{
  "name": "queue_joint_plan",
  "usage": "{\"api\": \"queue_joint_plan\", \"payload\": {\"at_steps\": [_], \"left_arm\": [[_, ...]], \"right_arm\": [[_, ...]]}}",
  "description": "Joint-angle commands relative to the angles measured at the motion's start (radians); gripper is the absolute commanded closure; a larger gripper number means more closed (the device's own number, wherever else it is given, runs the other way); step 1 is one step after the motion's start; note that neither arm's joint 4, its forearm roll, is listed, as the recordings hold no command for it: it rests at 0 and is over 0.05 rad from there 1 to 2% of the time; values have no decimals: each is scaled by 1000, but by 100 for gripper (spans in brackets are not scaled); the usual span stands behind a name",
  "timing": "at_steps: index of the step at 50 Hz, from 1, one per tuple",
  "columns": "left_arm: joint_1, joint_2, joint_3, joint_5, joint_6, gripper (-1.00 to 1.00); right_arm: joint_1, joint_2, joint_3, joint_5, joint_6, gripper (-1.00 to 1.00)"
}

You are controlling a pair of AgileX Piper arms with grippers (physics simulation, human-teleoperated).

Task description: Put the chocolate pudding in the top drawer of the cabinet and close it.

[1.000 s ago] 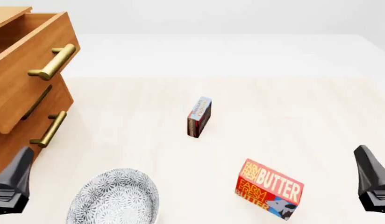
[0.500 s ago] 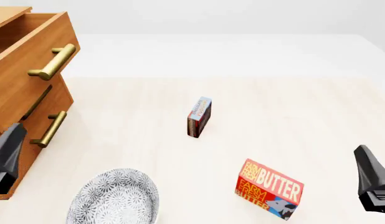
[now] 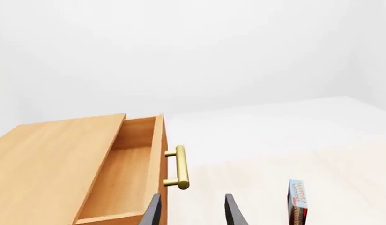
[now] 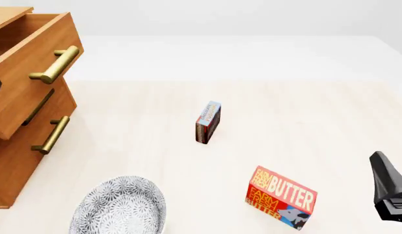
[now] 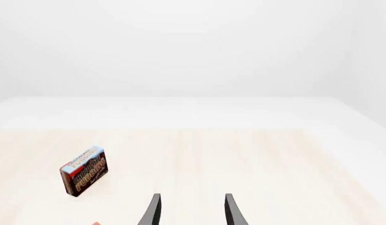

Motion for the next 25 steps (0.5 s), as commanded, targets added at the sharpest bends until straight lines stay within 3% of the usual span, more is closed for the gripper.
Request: {"api": "queue_joint_plan", "payload": {"at_steps": [1, 25], "left_arm": [[-9, 72, -142, 52, 48, -100], [33, 242, -459, 290, 3, -100]], "right_arm": [[0, -5, 1, 4, 0, -100], [0, -5, 1, 4, 0, -100]]}}
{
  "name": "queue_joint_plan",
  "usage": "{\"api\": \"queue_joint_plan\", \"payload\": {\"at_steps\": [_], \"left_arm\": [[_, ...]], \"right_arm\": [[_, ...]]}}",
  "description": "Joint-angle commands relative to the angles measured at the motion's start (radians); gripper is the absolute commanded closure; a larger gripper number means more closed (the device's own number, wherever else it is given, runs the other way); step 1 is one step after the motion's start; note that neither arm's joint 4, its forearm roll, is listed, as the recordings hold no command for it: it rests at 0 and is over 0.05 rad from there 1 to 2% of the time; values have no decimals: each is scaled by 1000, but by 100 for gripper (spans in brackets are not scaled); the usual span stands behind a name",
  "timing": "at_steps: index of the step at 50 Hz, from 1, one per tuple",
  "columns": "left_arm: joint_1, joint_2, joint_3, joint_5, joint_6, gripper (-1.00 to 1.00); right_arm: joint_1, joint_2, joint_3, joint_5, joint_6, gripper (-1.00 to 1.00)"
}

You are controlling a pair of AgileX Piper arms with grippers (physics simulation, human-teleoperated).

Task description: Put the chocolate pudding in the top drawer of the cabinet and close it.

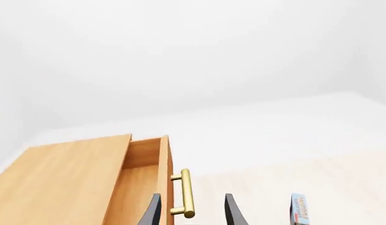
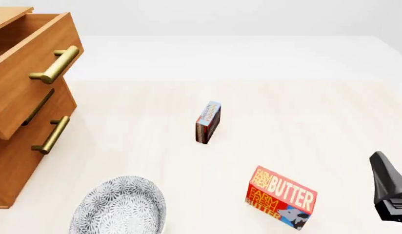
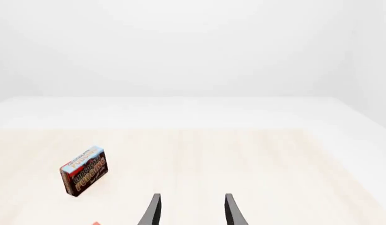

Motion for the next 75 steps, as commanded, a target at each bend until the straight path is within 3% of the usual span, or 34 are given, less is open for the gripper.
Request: {"api": "queue_joint_plan", "payload": {"at_steps": [1, 10, 14, 16, 17, 26, 27, 29, 42, 46, 56, 75], "left_arm": [[34, 79, -157, 132, -10, -100], [64, 129, -234, 226, -60, -100], [65, 179, -276, 255, -117, -100], [63, 166, -230, 232, -115, -100], [67, 203, -273, 263, -104, -100], [88, 267, -276, 283, -95, -100], [84, 310, -305, 307, -137, -100], [90, 337, -341, 329, -147, -100], [119, 434, -441, 448, -131, -100], [144, 448, -442, 456, -154, -100], [162, 503, -511, 498, -110, -100], [154, 610, -583, 568, -100, -100]], "right_arm": [[0, 0, 0, 0, 0, -100], [0, 0, 0, 0, 0, -100], [0, 0, 0, 0, 0, -100], [0, 0, 0, 0, 0, -100], [0, 0, 0, 0, 0, -100], [0, 0, 0, 0, 0, -100], [0, 0, 0, 0, 0, -100], [0, 0, 0, 0, 0, -100], [0, 0, 0, 0, 0, -100], [0, 0, 0, 0, -1, -100], [0, -1, 0, 0, -1, -100], [0, 0, 0, 0, 0, -100]]}}
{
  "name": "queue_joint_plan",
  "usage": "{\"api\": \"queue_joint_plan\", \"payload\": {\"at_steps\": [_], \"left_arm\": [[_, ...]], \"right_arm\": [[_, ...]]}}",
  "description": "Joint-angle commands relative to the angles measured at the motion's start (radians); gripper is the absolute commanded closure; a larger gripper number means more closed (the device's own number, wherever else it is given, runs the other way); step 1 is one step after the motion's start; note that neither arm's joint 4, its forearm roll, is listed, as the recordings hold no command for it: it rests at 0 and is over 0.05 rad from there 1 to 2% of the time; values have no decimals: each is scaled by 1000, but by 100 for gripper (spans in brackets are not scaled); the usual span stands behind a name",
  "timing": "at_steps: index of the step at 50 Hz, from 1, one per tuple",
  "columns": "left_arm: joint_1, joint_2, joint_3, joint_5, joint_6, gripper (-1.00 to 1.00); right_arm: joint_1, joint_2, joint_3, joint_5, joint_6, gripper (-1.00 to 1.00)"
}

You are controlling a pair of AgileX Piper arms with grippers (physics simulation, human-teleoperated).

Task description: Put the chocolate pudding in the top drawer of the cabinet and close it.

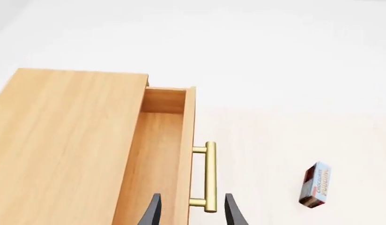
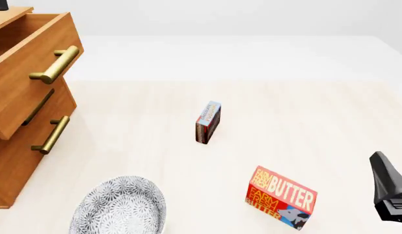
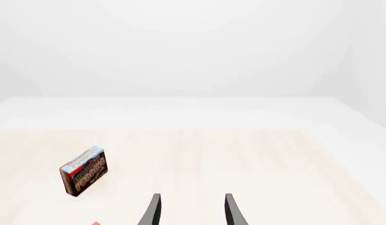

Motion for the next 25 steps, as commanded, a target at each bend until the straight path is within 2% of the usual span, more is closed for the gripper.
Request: {"api": "queue_joint_plan", "payload": {"at_steps": [1, 9, 16, 25], "left_arm": [[0, 60, -40, 46, 8, -100], [-3, 89, -28, 65, -2, -100], [-16, 122, -76, 113, -2, -100], [-16, 140, -60, 134, -1, -100]], "right_arm": [[0, 0, 0, 0, 1, -100], [0, 0, 0, 0, 1, -100], [0, 0, 0, 0, 1, -100], [0, 0, 0, 0, 1, -100]]}}
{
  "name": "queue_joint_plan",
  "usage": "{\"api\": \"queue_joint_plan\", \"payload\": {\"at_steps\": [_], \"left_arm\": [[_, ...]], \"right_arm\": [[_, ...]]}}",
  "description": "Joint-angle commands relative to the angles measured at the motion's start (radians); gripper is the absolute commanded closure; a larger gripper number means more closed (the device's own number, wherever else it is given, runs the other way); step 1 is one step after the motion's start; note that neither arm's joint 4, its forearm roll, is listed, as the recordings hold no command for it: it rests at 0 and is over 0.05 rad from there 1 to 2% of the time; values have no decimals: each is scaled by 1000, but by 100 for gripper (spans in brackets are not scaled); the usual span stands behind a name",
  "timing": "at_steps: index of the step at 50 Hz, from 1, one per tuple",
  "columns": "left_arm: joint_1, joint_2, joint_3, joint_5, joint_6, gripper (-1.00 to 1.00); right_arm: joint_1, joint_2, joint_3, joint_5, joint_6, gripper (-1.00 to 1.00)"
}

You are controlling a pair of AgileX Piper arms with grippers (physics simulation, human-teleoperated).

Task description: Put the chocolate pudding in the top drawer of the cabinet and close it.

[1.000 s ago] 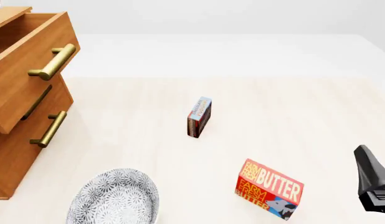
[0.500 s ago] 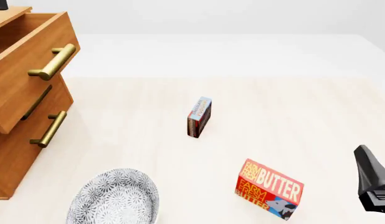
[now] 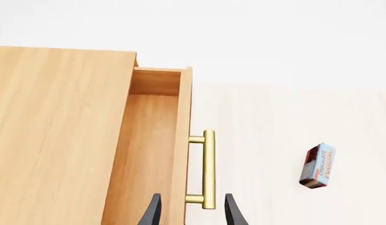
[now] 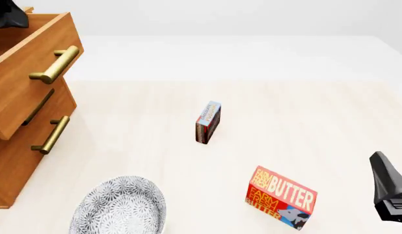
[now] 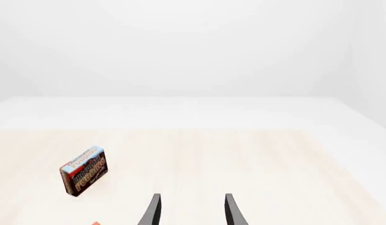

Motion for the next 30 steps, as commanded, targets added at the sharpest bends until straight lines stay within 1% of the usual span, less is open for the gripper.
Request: {"api": "queue_joint_plan", "payload": {"at_steps": [1, 11, 30], "left_arm": [[-3, 34, -9, 39, -4, -100], [3, 51, -9, 51, 2, -100], [5, 57, 16, 38, -2, -100]], "right_arm": [[0, 0, 0, 0, 0, -100], [0, 0, 0, 0, 0, -100], [0, 0, 0, 0, 0, -100]]}}
